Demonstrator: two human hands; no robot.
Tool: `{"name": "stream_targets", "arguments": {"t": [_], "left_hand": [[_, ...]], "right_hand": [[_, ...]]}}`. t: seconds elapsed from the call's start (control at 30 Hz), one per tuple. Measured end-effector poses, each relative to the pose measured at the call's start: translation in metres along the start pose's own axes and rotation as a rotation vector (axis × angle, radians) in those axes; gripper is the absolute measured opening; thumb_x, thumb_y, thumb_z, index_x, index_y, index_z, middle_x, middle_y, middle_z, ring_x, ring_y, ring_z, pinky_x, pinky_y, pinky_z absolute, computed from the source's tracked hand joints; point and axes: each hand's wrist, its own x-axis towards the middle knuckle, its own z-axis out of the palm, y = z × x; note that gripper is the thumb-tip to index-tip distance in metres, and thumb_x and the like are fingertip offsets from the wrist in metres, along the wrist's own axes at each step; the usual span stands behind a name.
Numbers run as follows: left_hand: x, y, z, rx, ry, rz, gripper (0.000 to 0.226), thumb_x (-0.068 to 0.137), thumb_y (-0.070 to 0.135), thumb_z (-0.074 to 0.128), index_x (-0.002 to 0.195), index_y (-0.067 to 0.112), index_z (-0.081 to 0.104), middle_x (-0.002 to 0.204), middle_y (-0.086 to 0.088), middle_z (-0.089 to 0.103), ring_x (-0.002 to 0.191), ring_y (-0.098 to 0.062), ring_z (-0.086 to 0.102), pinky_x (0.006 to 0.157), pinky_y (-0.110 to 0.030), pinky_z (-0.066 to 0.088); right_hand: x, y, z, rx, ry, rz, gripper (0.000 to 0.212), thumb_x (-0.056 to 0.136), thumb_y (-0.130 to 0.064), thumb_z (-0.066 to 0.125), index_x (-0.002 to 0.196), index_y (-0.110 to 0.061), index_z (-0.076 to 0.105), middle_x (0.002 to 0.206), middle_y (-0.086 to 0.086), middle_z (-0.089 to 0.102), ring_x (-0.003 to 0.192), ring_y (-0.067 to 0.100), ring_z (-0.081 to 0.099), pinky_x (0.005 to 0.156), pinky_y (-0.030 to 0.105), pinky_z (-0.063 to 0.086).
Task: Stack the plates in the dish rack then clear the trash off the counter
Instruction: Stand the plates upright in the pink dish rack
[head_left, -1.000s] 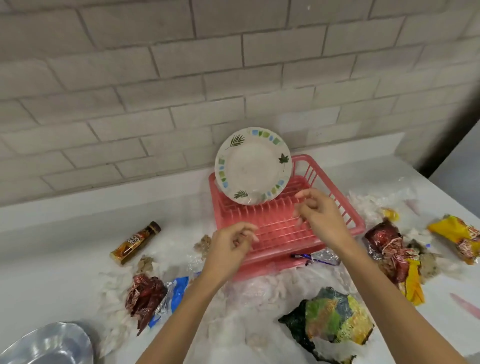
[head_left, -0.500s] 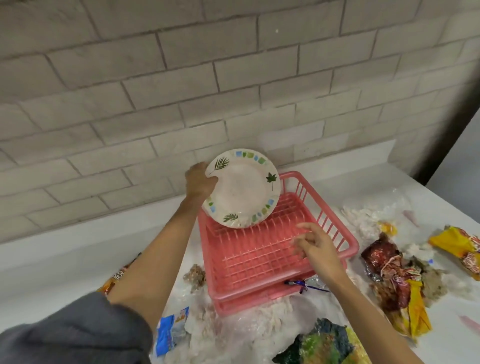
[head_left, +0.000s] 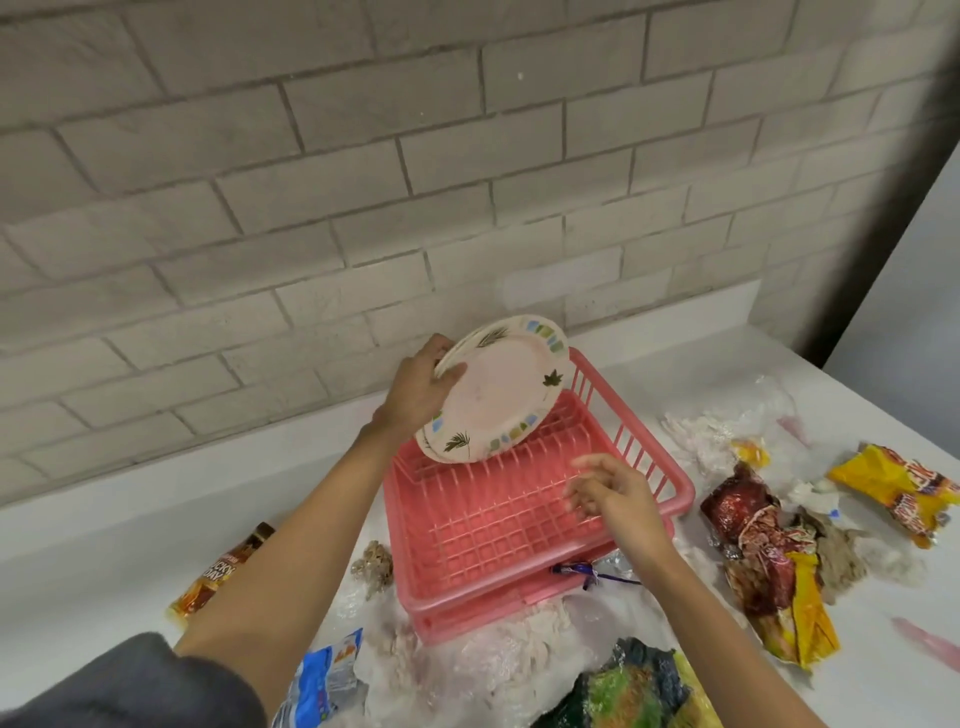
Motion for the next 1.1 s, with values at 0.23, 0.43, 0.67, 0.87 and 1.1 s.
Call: {"name": "stream_targets", "arguments": {"t": [0.23,0.43,0.67,0.87,1.1], "left_hand": [[-0.010,0.009,-0.027,-0.308,0.331,-0.056,0.011,0.090,0.021,0.067,0.101,0.019,0.069,0.090,0.003,0.071,0.077,-0.007,0.066,0.075,-0.030,0.051],[-0.072,-0.008,-0.023,-0.751,0.407,-0.502,0.011,0.086,0.019,0.071,0.097,0.019,0.068,0.099,-0.010,0.073,0.088,-0.028,0.070,0.082,-0.042,0.058],[-0.134,-0.032,-0.001,-0.990,0.331,-0.748,0.021,0.085,0.028,0.073,0.100,0.015,0.068,0.092,-0.009,0.076,0.089,-0.030,0.072,0.088,-0.047,0.055],[-0.136,-0.029,-0.010,-0.947,0.313,-0.701,0.031,0.097,0.038,0.055,0.109,0.012,0.066,0.095,-0.009,0.074,0.084,-0.023,0.072,0.067,-0.030,0.055],[-0.134,-0.026,-0.012,-1.025,0.385,-0.721,0.024,0.099,0.029,0.053,0.111,0.009,0.060,0.095,-0.007,0.070,0.083,-0.025,0.068,0.080,-0.039,0.053]], "right_hand": [[0.001,-0.005,-0.001,-0.146,0.099,0.009,0.035,0.093,-0.021,0.059,0.127,-0.025,0.049,0.108,-0.001,0.065,0.095,0.019,0.067,0.089,0.045,0.055],[0.010,-0.044,0.013,-0.096,0.047,-0.155,0.045,0.087,-0.034,0.069,0.122,-0.040,0.042,0.105,-0.032,0.054,0.095,-0.006,0.059,0.074,0.015,0.050],[0.021,-0.032,0.018,-0.437,0.073,-0.232,0.043,0.089,-0.013,0.067,0.129,-0.013,0.051,0.110,0.002,0.068,0.071,-0.002,0.063,0.054,0.007,0.049],[0.016,-0.030,0.008,-0.497,0.097,-0.227,0.042,0.092,-0.016,0.064,0.131,-0.014,0.049,0.100,-0.003,0.068,0.062,0.005,0.067,0.048,0.014,0.051],[0.021,-0.085,-0.022,-0.535,0.178,-0.259,0.045,0.091,-0.009,0.063,0.133,-0.009,0.048,0.119,0.006,0.063,0.066,0.010,0.066,0.047,0.011,0.047]]}}
